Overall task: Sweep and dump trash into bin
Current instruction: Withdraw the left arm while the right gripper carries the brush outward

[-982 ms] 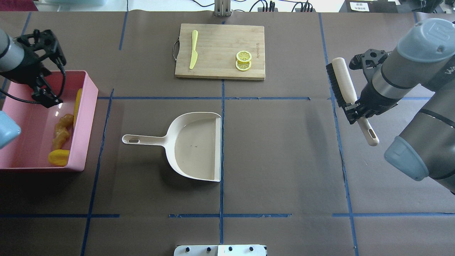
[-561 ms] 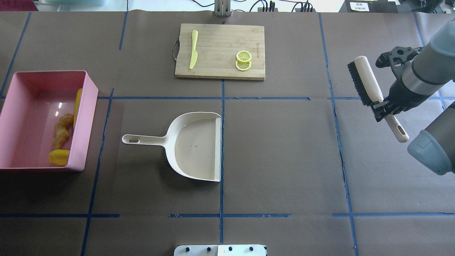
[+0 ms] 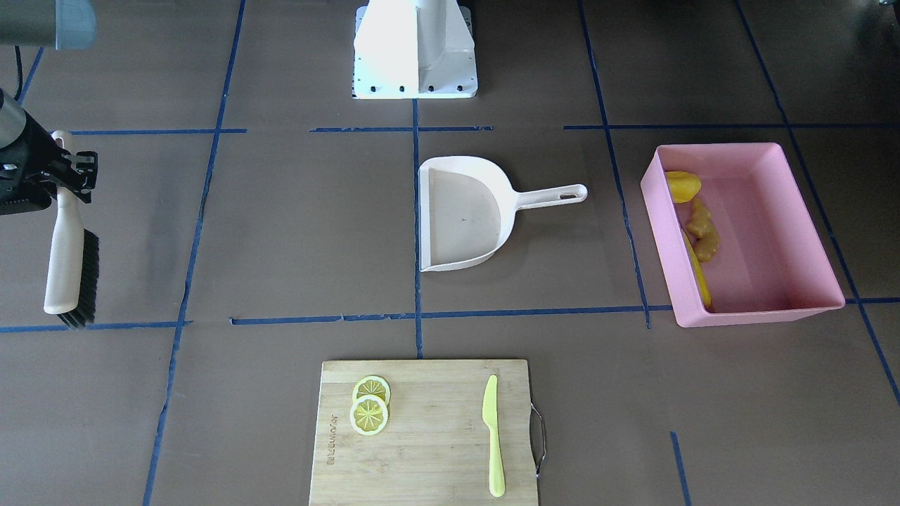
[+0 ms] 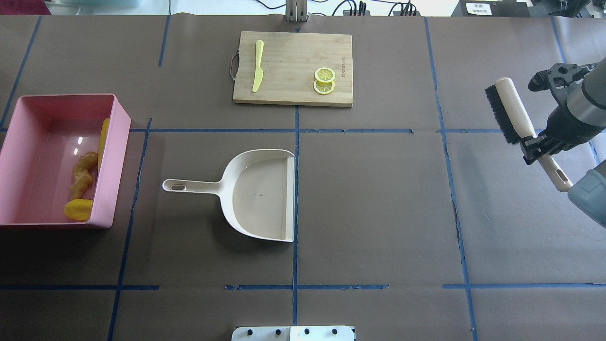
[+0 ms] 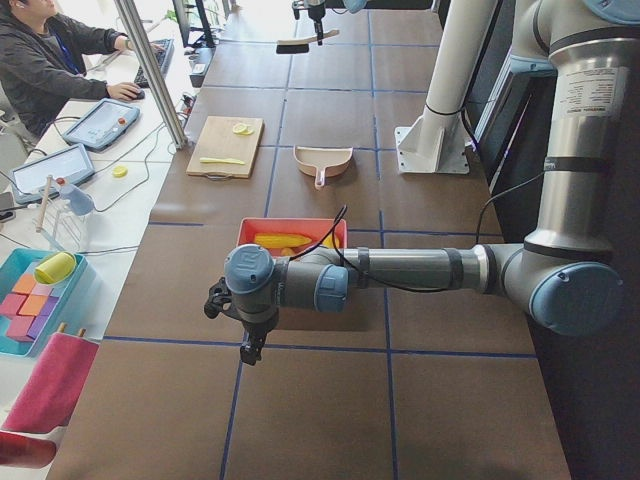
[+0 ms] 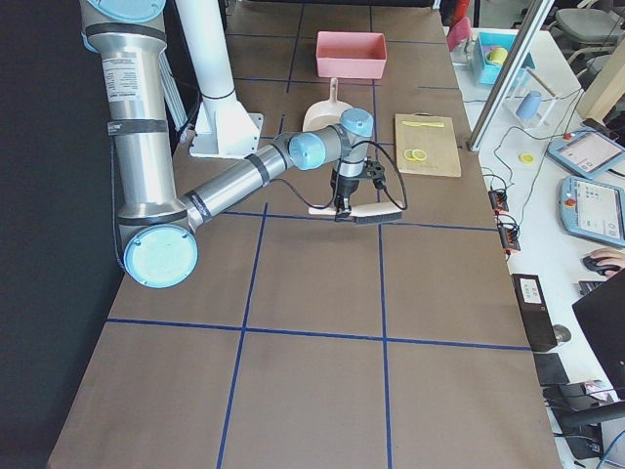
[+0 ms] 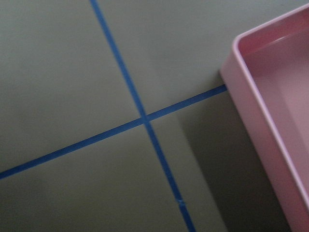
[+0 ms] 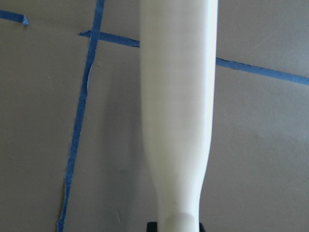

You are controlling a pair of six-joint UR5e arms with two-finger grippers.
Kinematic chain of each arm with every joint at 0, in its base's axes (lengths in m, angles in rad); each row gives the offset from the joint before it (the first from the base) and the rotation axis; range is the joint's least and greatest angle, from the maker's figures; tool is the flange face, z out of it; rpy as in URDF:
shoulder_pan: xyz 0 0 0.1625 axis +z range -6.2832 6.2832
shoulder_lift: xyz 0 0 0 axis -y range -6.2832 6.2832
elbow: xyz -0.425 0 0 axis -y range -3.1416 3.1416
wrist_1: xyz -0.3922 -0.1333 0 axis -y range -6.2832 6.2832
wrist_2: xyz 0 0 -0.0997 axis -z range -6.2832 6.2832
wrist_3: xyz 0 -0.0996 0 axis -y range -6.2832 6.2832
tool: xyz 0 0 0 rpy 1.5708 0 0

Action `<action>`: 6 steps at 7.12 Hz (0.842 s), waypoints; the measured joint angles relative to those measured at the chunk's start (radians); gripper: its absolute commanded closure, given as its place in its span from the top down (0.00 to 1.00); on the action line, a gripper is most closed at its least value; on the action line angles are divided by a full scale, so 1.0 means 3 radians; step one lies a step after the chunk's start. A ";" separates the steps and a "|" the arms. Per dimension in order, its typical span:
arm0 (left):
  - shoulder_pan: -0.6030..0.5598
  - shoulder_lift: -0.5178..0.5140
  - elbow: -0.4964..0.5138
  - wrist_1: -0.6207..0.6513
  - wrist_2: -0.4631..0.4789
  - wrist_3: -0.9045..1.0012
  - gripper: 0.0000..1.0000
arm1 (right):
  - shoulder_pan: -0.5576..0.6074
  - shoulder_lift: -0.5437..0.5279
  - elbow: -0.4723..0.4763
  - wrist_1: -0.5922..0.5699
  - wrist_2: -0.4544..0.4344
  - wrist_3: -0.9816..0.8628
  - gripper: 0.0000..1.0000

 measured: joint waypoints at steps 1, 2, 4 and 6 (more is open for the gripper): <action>-0.0075 -0.0006 -0.0027 0.0223 0.0009 0.0006 1.00 | 0.0016 -0.0127 0.0044 0.0027 -0.0004 -0.0027 0.00; -0.0114 -0.0002 -0.0078 0.0374 0.0020 0.0009 1.00 | 0.0022 -0.0326 0.0096 0.0162 -0.0007 -0.0037 0.00; -0.0134 0.0011 -0.0118 0.0453 0.0034 0.0009 1.00 | 0.0024 -0.0877 0.0060 0.0797 0.0027 0.0012 0.00; -0.0136 0.0018 -0.0142 0.0450 0.0034 0.0010 1.00 | 0.0019 -0.1193 -0.0289 0.1551 0.0134 0.0371 0.00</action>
